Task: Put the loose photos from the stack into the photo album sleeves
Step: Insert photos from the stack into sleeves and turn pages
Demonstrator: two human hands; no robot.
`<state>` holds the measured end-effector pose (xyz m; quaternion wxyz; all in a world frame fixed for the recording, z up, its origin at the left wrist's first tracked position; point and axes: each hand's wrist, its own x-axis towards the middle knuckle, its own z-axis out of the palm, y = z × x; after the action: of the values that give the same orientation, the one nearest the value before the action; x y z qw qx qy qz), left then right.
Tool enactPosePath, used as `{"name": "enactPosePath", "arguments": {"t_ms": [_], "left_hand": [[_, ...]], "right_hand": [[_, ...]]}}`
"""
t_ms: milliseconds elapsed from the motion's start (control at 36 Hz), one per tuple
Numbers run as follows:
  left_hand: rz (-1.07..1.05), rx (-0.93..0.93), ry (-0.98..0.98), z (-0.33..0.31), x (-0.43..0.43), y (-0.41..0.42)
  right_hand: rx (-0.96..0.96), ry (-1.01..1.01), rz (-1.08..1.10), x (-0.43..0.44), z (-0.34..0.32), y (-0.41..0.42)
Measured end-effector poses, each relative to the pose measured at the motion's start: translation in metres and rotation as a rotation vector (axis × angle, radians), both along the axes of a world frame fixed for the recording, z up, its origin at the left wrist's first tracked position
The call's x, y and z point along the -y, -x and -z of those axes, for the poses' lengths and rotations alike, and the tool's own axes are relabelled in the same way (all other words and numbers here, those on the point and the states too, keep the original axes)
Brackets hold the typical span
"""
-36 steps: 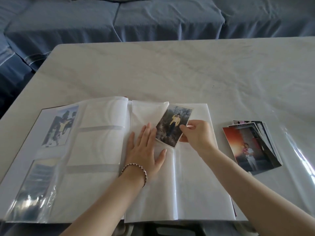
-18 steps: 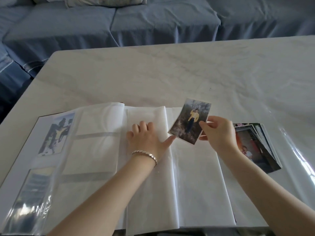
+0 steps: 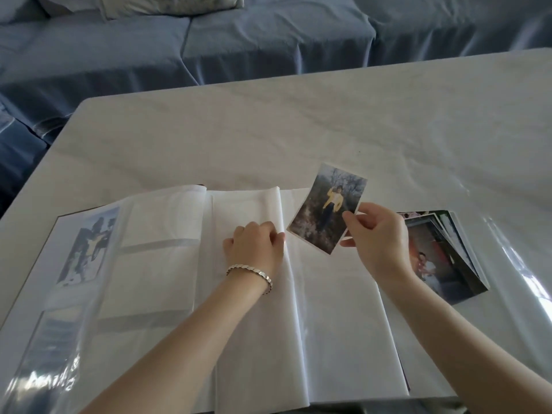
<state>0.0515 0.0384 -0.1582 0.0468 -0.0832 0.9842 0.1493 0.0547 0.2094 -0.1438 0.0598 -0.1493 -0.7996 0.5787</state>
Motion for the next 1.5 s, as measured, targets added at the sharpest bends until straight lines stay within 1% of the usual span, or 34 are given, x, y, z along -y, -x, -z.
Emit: {"name": "enactPosePath", "arguments": {"t_ms": [139,250,333,389,500,556,639,778,889,1000,1056,1111,1167,1222,1278,1361,1417,1500], "left_hand": [[-0.041,0.046,-0.033,0.001,0.004,0.004],[-0.057,-0.036,-0.022,0.006,0.007,0.001],[0.038,-0.109,0.049,0.015,0.010,-0.010],[0.067,-0.080,0.081,0.022,0.012,-0.016],[0.005,0.031,0.086,0.025,0.015,-0.013],[-0.004,0.043,0.094,0.025,0.017,-0.010],[-0.007,0.009,0.065,0.024,0.019,-0.010],[-0.040,-0.109,-0.065,0.021,0.019,-0.011],[-0.074,-0.210,-0.143,0.019,0.020,-0.010],[-0.039,-0.294,-0.140,0.014,0.024,-0.007],[-0.012,-0.305,-0.106,0.008,0.023,-0.006],[0.001,-0.262,-0.063,0.002,0.022,-0.005],[-0.020,-0.245,-0.075,-0.002,0.021,-0.004],[-0.043,-0.255,-0.089,-0.004,0.022,-0.005],[-0.047,-0.285,-0.114,-0.006,0.022,-0.007],[-0.051,-0.336,-0.176,-0.009,0.021,-0.009],[-0.040,-0.375,-0.180,-0.010,0.020,-0.010],[-0.015,-0.385,-0.172,-0.010,0.020,-0.010]], "right_hand": [[-0.002,-0.005,-0.020,0.006,0.003,0.000],[0.007,-0.011,-0.011,0.004,0.006,-0.001],[0.013,-0.024,-0.011,0.001,0.007,-0.004],[0.005,-0.030,-0.002,0.000,0.006,-0.005],[-0.006,-0.042,0.003,-0.002,0.006,-0.006],[-0.005,-0.047,0.001,-0.004,0.007,-0.006],[-0.005,-0.033,-0.012,-0.004,0.009,-0.005],[-0.049,-0.017,-0.040,0.007,0.005,-0.004],[-0.117,-0.149,-0.070,0.022,0.000,-0.005],[-0.196,-0.361,-0.138,0.034,-0.005,-0.007],[-0.221,-0.425,-0.177,0.041,-0.011,-0.008],[-0.183,-0.438,-0.231,0.046,-0.014,-0.008],[-0.107,-0.414,-0.270,0.048,-0.013,-0.009],[-0.007,-0.316,-0.270,0.048,-0.011,-0.008],[0.138,-0.160,-0.254,0.048,-0.011,-0.003],[0.321,-0.051,-0.255,0.044,-0.005,0.011],[0.381,-0.025,-0.261,0.042,-0.001,0.021],[0.410,-0.079,-0.298,0.043,0.001,0.032]]}}
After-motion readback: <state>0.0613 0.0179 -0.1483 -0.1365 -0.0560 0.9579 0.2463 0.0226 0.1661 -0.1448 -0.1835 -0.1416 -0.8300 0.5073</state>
